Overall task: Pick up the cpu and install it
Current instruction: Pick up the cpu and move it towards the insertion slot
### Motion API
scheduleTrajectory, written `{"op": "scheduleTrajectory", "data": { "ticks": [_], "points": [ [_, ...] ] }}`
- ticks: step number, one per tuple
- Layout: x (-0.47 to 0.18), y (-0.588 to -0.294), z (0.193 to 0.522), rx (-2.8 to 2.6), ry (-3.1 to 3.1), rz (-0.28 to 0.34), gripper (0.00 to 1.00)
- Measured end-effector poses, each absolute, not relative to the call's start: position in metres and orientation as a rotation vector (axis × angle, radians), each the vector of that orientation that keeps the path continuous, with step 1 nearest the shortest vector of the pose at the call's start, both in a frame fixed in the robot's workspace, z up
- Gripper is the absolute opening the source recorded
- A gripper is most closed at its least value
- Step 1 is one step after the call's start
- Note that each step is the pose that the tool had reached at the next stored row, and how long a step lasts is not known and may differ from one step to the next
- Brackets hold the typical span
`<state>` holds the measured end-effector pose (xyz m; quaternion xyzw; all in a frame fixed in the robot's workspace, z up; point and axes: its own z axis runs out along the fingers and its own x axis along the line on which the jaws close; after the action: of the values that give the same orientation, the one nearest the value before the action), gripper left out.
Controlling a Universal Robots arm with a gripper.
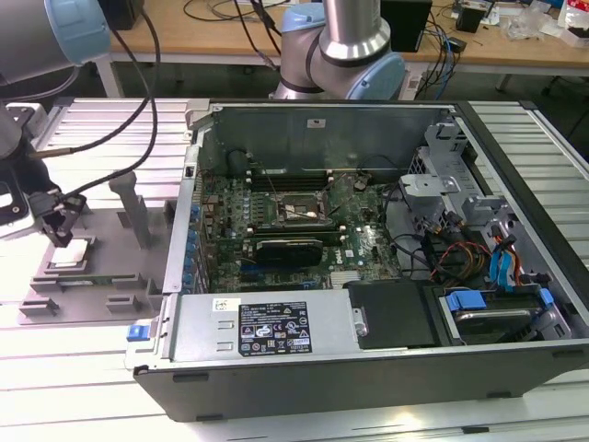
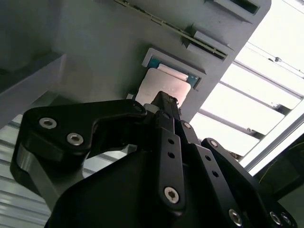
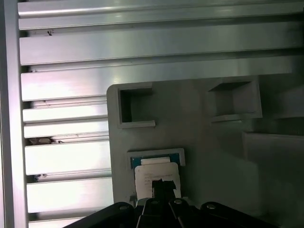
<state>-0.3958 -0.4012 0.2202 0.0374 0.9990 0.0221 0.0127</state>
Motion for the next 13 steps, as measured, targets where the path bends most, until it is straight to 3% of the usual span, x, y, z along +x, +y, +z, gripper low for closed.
{"op": "scheduleTrajectory", "data": {
  "ticks": [13],
  "points": [
    [-0.3962,-0.4047,0.2099,0.091,3.115,0.069,0.11]
  ]
}}
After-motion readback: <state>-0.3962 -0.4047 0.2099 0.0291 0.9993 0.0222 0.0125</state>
